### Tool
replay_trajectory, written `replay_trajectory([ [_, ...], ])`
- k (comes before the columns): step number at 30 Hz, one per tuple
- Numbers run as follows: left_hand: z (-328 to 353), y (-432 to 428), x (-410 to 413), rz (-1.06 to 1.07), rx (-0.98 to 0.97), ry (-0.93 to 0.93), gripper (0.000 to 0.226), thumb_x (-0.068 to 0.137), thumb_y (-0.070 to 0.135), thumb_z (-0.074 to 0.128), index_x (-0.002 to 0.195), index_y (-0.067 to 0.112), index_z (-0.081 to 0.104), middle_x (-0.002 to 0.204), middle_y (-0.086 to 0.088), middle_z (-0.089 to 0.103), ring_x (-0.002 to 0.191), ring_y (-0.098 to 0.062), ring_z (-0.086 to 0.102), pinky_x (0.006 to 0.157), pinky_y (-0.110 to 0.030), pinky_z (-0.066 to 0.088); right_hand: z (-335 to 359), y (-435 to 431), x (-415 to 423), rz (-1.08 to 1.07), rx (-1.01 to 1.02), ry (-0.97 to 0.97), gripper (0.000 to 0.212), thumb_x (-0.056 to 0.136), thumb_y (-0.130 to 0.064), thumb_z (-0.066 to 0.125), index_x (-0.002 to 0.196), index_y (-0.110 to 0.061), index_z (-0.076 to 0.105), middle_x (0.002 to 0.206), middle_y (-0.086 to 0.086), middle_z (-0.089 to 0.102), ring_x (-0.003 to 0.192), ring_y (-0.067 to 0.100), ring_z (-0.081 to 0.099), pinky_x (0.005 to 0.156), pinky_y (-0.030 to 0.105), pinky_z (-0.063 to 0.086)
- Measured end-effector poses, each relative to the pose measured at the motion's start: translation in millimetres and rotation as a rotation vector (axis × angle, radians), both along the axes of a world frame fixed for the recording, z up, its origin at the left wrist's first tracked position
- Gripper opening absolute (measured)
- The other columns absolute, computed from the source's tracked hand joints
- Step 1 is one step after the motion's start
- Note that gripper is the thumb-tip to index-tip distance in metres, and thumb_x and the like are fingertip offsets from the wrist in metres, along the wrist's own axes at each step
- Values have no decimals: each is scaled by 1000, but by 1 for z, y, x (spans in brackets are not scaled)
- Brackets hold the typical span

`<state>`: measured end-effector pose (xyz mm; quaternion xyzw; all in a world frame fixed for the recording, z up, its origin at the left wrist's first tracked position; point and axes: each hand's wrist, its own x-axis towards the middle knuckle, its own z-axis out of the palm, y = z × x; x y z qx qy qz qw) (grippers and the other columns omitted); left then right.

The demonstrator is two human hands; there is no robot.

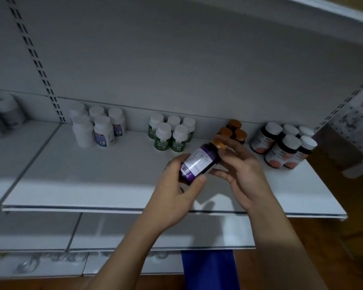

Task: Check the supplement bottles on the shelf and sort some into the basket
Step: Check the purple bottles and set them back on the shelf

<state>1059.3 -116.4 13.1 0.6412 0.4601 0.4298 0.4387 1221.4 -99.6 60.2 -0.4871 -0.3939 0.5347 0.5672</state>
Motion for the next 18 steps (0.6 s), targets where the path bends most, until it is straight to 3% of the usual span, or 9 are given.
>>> replay_trajectory([
  [4,1,1,2,21,78,110,66,77,32,78,133,32,43,121,10,42,98,6,50,69,-6,43,2,1,-2,-58,-6,-63,19,90,-8,60,105,-16,69,103,6,71,89,18,67,67,34,56],
  [10,1,6,5,53,110,157,63,76,33,78,131,33,45,118,9,38,90,7,50,72,-4,42,4,2,3,-75,-8,-110,17,91,-8,60,104,-15,69,104,8,70,85,15,67,65,33,56],
  [14,2,7,7,21,121,101,54,84,35,70,129,39,41,117,13,47,96,4,52,72,-9,45,9,6,4,-69,-23,-160,17,87,-16,66,104,-16,68,97,1,72,86,13,68,68,35,57],
  [18,3,7,9,-60,92,53,49,97,46,46,143,40,33,125,14,53,97,0,57,72,-12,47,16,6,6,-12,-24,-166,30,78,-31,67,103,-15,71,94,0,75,85,14,69,73,33,57],
])
